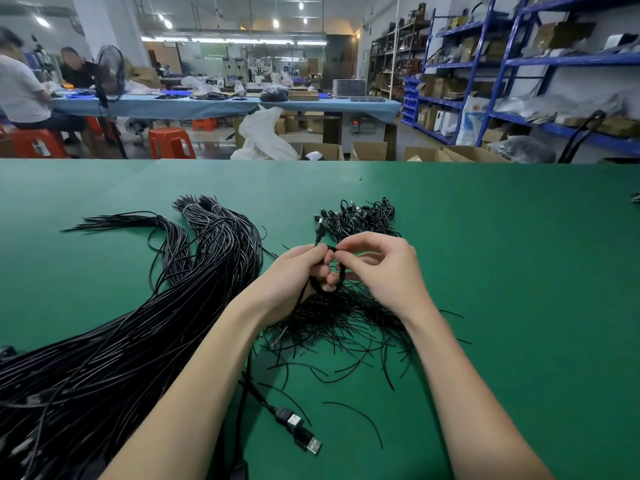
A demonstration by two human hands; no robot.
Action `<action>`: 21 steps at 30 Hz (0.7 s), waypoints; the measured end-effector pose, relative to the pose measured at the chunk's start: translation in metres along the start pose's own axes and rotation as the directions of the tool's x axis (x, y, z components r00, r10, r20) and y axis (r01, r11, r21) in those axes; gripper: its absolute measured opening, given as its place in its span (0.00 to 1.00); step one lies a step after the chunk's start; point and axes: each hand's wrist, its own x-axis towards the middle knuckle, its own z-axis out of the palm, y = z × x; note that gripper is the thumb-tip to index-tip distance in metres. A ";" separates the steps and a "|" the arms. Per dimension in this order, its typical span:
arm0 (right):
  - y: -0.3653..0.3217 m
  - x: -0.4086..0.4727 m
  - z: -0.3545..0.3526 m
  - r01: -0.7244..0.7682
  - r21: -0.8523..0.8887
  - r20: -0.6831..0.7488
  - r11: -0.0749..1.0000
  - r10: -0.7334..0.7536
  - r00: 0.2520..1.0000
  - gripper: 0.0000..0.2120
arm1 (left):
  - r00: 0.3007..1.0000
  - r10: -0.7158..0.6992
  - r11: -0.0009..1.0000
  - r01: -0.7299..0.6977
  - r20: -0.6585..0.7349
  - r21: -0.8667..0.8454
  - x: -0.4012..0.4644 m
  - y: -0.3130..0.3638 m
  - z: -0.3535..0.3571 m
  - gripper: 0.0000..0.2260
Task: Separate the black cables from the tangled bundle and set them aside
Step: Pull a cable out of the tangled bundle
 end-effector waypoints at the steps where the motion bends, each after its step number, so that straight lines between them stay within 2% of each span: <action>1: 0.000 0.000 0.001 0.021 -0.049 -0.017 0.999 -0.022 1.000 0.04 | 1.000 -0.009 1.000 0.009 -0.005 0.002 0.001 -0.001 0.000 0.14; 6: 0.001 0.000 0.008 0.132 -0.210 -0.086 0.969 -0.152 0.985 0.06 | 1.000 0.004 0.995 -0.003 -0.007 0.096 0.003 -0.004 0.002 0.15; 10: 0.003 -0.002 0.015 0.007 -0.056 -0.245 0.998 -0.021 0.969 0.05 | 1.000 0.027 0.980 -0.026 -0.003 0.195 0.002 -0.003 0.003 0.16; 14: 0.002 -0.003 0.019 -0.057 0.052 -0.330 0.997 0.071 0.941 0.05 | 0.999 0.033 0.973 -0.028 -0.022 0.228 0.000 -0.003 0.005 0.15; 16: 0.002 -0.003 0.022 -0.087 0.108 -0.335 0.990 0.119 0.935 0.05 | 0.999 0.043 0.961 -0.034 -0.025 0.273 0.000 -0.004 0.006 0.14; 19: 0.005 -0.004 0.026 -0.088 0.046 -0.277 0.995 0.098 0.956 0.05 | 0.996 0.059 0.946 -0.036 -0.062 0.322 0.000 -0.005 0.007 0.13; 21: 0.004 -0.004 0.029 -0.064 -0.001 -0.243 0.998 0.062 0.968 0.05 | 0.991 0.081 0.956 -0.048 -0.104 0.289 0.000 -0.005 0.009 0.14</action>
